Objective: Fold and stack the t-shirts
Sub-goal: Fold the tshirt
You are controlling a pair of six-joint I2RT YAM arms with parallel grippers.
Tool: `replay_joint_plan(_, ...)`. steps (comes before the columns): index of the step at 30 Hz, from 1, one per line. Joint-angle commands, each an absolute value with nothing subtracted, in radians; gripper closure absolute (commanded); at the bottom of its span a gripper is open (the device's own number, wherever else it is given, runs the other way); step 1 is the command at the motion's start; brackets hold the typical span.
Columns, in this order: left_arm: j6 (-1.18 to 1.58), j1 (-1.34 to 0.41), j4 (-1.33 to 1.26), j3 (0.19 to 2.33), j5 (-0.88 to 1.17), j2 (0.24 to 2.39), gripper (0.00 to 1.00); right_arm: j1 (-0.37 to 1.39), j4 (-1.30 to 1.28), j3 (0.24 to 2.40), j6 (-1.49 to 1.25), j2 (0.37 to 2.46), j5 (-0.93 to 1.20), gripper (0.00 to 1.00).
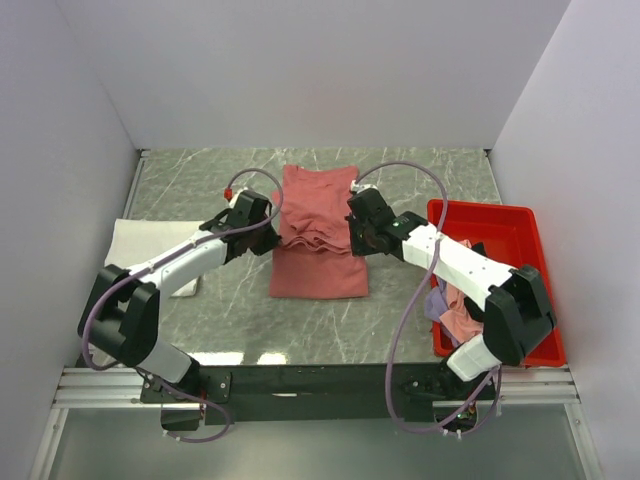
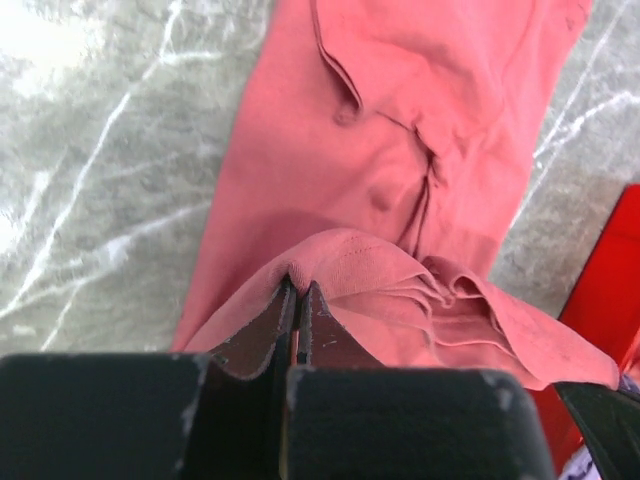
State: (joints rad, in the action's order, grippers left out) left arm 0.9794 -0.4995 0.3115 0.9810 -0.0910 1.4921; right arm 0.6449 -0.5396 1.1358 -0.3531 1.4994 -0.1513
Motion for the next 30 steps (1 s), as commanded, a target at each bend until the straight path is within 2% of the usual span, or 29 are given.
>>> replay_joint_plan(1,0.939,-0.479,0.273,1.040,-0.072,1.520,0.99,0.615,-0.511,1.200,-0.324,1.531,-0.155,1.00)
replay_joint_plan(18,0.894,-0.437,0.279,1.154,-0.011,1.703,0.99,0.534,-0.499,1.284,-0.350,1.693,-0.090,1.00)
replay_joint_plan(23,0.893,-0.433,0.298,1.183,-0.029,1.743,0.94,0.514,-0.494,1.310,-0.370,1.746,-0.089,1.00)
replay_joint_plan(24,0.894,-0.431,0.301,1.187,-0.031,1.753,0.91,0.511,-0.497,1.318,-0.373,1.755,-0.092,1.00)
replay_joint_plan(25,0.894,-0.428,0.302,1.195,-0.028,1.759,0.84,0.508,-0.511,1.339,-0.379,1.776,-0.097,0.99)
replay_joint_plan(26,0.890,-0.425,0.305,1.201,-0.017,1.767,0.80,0.503,-0.517,1.350,-0.382,1.784,-0.098,0.95)
replay_joint_plan(27,0.887,-0.425,0.310,1.206,-0.014,1.769,0.74,0.503,-0.520,1.357,-0.383,1.792,-0.104,0.73)
replay_joint_plan(29,0.882,-0.423,0.308,1.216,-0.011,1.767,0.52,0.500,-0.526,1.380,-0.385,1.802,-0.104,0.50)
replay_joint_plan(30,0.884,-0.423,0.307,1.218,-0.014,1.758,0.44,0.499,-0.529,1.390,-0.387,1.804,-0.104,0.32)
